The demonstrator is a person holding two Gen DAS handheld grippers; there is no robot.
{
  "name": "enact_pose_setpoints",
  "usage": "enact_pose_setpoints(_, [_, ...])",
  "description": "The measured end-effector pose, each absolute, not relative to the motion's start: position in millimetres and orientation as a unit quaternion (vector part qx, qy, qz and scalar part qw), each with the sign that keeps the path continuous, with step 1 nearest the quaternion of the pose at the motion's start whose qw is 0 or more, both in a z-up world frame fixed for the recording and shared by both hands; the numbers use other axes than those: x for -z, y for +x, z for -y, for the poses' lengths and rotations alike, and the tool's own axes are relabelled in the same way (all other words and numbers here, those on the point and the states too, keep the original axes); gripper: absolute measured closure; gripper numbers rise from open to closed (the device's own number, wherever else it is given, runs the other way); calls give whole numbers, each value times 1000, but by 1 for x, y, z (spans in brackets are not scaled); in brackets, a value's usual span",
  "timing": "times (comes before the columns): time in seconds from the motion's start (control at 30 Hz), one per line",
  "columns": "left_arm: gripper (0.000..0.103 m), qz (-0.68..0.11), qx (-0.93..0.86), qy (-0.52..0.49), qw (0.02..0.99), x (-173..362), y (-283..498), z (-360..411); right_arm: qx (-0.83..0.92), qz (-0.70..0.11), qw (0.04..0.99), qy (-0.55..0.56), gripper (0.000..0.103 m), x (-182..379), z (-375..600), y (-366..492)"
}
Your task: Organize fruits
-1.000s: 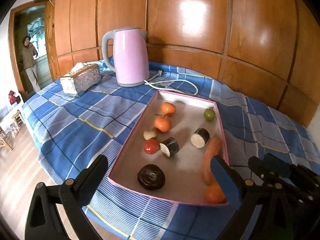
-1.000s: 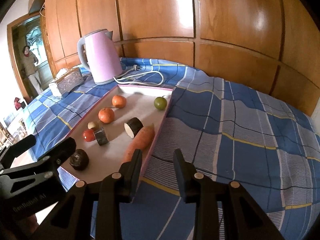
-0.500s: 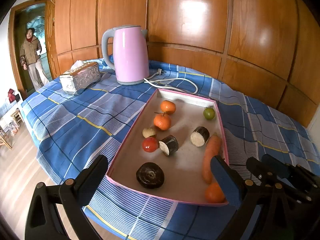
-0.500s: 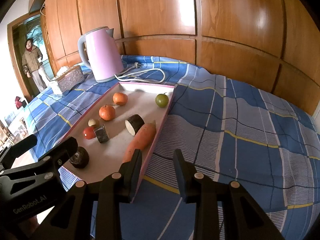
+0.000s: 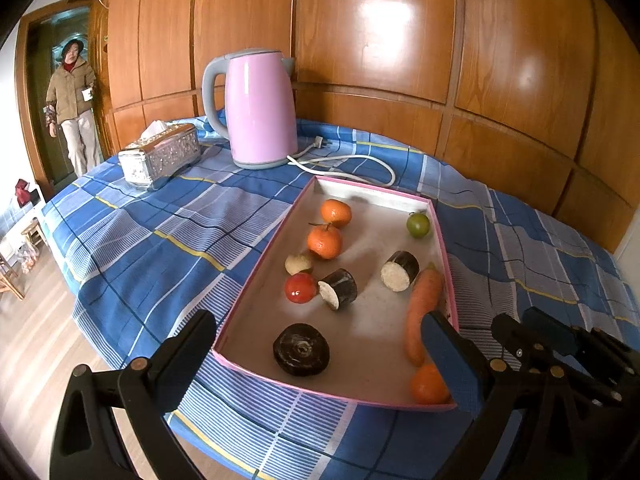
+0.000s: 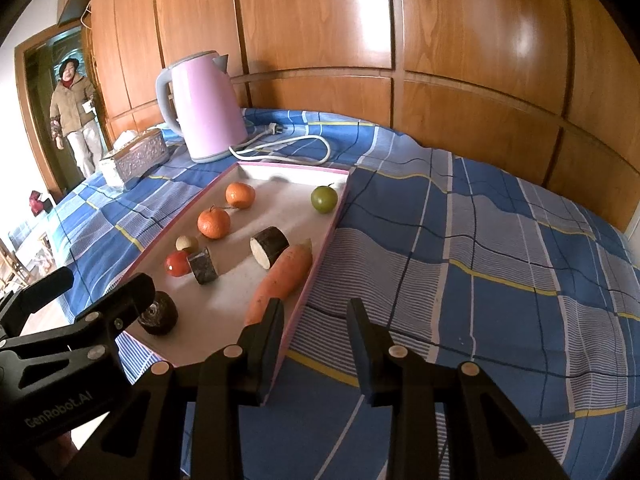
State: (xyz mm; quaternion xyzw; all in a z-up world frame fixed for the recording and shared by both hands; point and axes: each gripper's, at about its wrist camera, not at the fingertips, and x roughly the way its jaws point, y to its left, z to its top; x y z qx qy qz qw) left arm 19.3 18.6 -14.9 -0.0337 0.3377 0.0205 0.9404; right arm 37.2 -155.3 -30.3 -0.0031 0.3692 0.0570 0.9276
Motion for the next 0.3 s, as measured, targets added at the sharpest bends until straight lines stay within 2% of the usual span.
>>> enact_pose_setpoints(0.3, [0, -315, -18, -28, 949, 10, 14, -17, -62, -371, 926, -7, 70, 32, 153, 36])
